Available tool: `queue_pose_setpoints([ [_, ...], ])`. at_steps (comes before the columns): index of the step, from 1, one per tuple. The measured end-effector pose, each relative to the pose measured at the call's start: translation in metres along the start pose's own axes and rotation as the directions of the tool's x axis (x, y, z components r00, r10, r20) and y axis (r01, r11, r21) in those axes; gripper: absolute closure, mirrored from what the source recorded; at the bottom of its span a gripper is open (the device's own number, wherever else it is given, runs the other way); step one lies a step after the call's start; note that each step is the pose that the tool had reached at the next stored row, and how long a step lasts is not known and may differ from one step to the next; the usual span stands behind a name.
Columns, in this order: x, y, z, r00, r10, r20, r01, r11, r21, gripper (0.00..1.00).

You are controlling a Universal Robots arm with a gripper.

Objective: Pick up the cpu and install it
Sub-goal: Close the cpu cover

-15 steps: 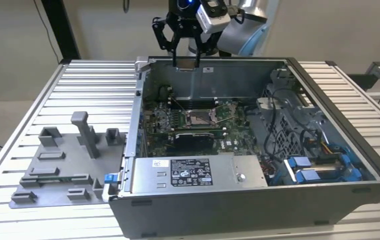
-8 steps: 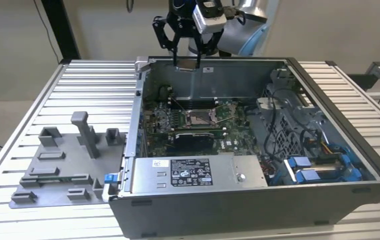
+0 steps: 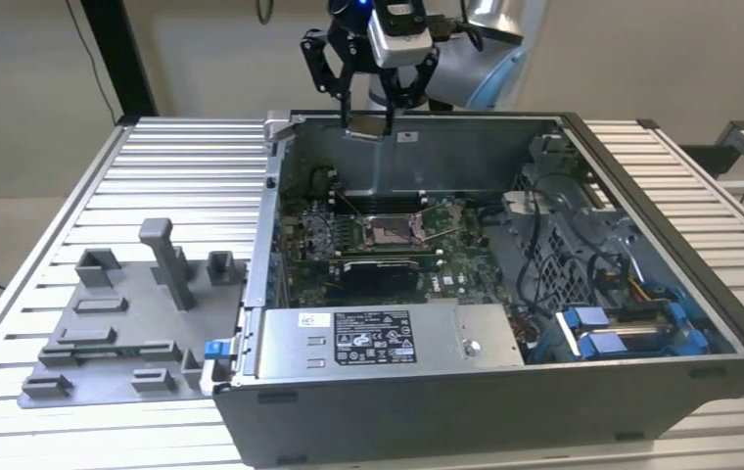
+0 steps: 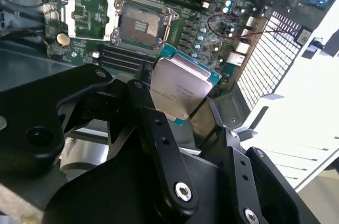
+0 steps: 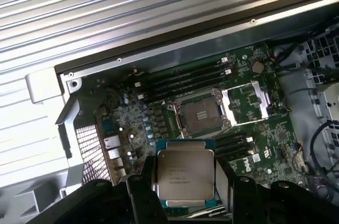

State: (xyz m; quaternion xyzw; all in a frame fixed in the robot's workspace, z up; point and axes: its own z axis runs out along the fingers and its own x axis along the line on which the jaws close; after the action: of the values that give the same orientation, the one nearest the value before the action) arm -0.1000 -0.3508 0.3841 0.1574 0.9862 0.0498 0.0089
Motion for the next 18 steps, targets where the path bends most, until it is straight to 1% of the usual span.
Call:
queue_pose_setpoints([
  [3,0.0,0.0,0.0,0.9988,0.048,0.0046,-0.048,0.9988,0.0,1.0],
  [5,0.0,0.0,0.0,0.9967,0.081,0.0075,-0.081,0.9968,0.0002,1.0],
  [7,0.0,0.0,0.0,0.9936,0.112,0.0105,-0.112,0.9937,0.0,1.0],
  [10,0.0,0.0,0.0,0.9875,0.157,0.0148,-0.157,0.9876,-0.0004,1.0],
  [12,0.0,0.0,0.0,0.9819,0.189,0.0177,-0.189,0.9821,-0.0008,1.0],
  [14,0.0,0.0,-0.0001,0.9756,0.218,0.0205,-0.218,0.9759,-0.0011,1.0],
  [16,0.0,0.0,-0.0001,0.9682,0.249,0.0233,-0.249,0.9685,-0.0016,1.0],
  [18,0.0,0.0,0.0,0.96,0.279,0.0261,-0.279,0.9604,-0.0022,1.0],
])
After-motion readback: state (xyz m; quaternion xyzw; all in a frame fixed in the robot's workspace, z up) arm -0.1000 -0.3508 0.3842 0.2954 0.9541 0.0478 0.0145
